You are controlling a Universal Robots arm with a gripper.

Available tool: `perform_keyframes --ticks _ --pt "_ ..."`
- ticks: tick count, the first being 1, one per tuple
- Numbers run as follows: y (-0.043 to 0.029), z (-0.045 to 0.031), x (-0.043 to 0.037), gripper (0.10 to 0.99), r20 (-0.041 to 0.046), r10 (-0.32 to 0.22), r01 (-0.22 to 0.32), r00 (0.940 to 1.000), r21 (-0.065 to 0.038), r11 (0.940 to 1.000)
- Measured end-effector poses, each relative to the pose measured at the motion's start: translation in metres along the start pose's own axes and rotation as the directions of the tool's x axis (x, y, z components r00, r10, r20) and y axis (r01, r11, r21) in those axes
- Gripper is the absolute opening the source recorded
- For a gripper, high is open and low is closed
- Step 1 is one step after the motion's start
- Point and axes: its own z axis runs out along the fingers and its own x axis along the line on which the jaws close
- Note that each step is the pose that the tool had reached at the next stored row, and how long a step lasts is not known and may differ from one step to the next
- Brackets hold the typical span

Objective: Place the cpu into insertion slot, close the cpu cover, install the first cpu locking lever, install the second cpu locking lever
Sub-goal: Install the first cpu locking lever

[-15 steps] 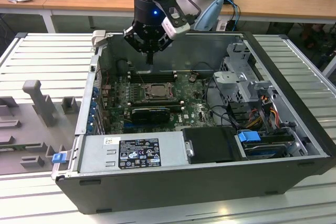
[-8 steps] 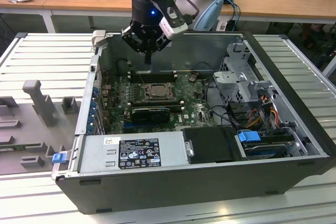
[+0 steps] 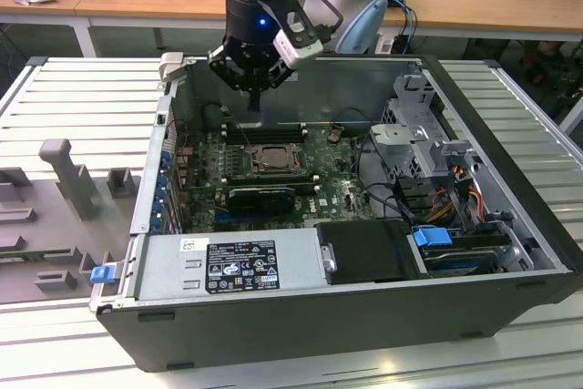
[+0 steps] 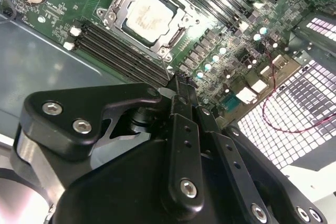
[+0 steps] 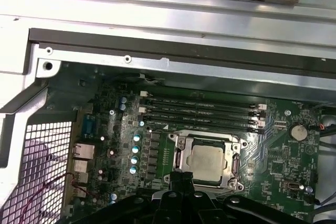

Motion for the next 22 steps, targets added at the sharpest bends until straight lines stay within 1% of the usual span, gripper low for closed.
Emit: perform_keyframes --ticks 13,17,19,20,22 --pt "0.0005 0.0001 0.0049 0.106 0.0005 0.000 0.000 1.0000 -0.005 1.0000" --pt "0.0012 0.0009 0.0119 0.106 0.0008 0.000 0.000 1.0000 -0.007 1.0000" --pt "0.0017 0.0028 0.0179 0.106 0.0008 0.000 0.000 1.0000 -0.007 1.0000" --pt "0.0020 0.0048 0.0215 0.106 0.0010 0.000 0.000 1.0000 -0.007 1.0000" --pt "0.0018 0.0114 0.0232 0.106 0.0017 0.007 -0.007 1.0000 -0.007 1.0000"
